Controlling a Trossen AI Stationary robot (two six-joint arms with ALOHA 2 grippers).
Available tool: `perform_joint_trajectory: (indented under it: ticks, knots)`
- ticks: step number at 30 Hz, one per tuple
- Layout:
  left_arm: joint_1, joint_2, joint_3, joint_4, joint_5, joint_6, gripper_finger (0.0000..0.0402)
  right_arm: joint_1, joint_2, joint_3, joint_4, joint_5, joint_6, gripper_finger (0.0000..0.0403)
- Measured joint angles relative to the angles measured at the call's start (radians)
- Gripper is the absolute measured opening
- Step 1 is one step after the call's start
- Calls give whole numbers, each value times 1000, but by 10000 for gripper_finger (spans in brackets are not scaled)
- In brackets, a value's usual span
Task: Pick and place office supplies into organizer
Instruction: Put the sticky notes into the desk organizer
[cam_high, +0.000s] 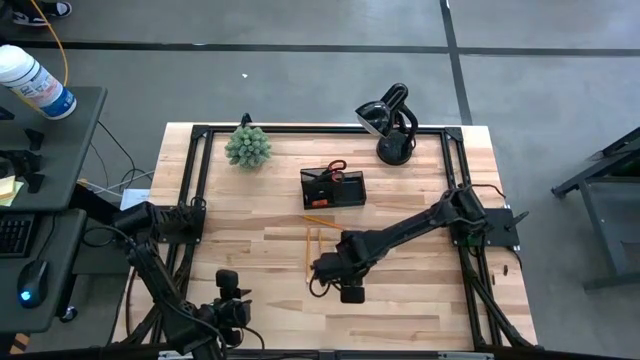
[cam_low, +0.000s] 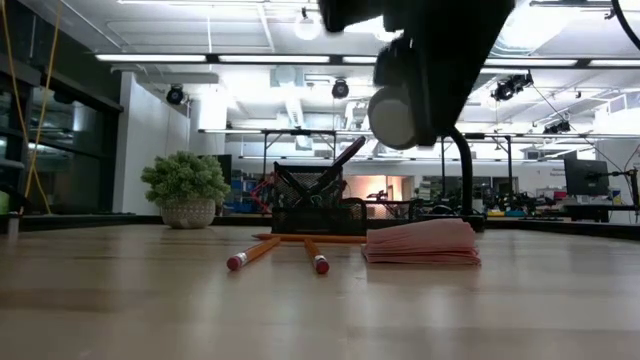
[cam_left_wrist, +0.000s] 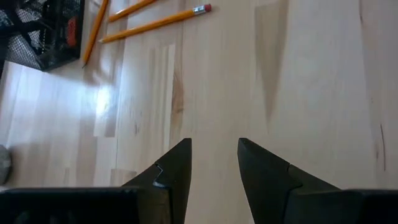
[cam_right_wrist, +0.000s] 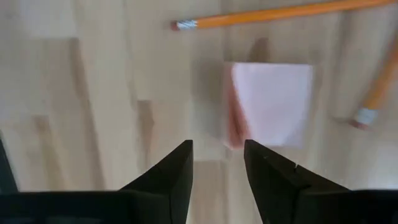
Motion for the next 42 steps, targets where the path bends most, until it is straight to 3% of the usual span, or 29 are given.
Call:
perform_joint_trajectory:
  ticks: [9,15,22,29,42]
  knots:
    - [0,0,-44,5,15,-21,120,-39,0,-121,140,-101,-52,138]
    - [0,0,-48,8,6,-43,120,-45,1,-160,201,-87,-89,138]
    - [0,0,-48,7,4,-45,120,-70,1,-161,203,-45,-180,138]
    - [0,0,-47,6,4,-50,120,-104,24,-160,191,-141,-226,138]
    - [0,0,-47,3,4,-69,120,-92,83,-160,196,-138,-235,138]
